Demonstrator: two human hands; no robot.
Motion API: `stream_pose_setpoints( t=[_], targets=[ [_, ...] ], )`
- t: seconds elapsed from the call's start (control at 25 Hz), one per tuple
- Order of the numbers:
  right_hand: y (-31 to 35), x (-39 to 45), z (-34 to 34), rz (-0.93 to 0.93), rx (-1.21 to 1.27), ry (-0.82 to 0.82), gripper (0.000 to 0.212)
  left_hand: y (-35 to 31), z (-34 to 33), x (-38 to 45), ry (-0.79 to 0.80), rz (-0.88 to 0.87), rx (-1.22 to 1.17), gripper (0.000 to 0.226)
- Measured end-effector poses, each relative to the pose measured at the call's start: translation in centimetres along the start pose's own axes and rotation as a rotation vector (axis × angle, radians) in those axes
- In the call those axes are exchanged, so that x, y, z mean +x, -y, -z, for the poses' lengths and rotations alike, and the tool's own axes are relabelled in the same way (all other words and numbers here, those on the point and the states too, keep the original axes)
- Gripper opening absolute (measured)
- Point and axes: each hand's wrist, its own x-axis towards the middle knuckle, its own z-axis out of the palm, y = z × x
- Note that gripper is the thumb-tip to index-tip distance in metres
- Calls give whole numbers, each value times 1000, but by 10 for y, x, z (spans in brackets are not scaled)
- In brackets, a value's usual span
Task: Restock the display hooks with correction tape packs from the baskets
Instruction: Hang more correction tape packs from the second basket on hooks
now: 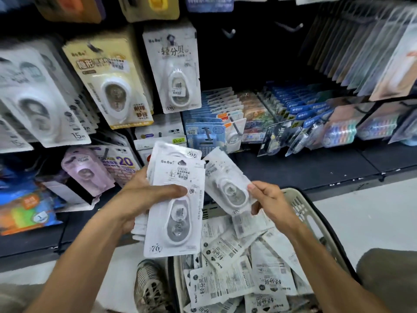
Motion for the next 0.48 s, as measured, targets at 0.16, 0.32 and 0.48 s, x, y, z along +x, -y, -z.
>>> stream_pose_setpoints(
  t=[0.16,0.32,0.48],
  targets=[
    [84,12,-2,133,267,-81,26,-78,7,-30,65,-301,-37,67],
    [158,16,-29,238,306,-119,29,-127,31,-27,-2,-499,-114,68],
    [204,19,-50,270,106,-201,34,-122,41,-26,-50,-496,-307,79]
  ],
)
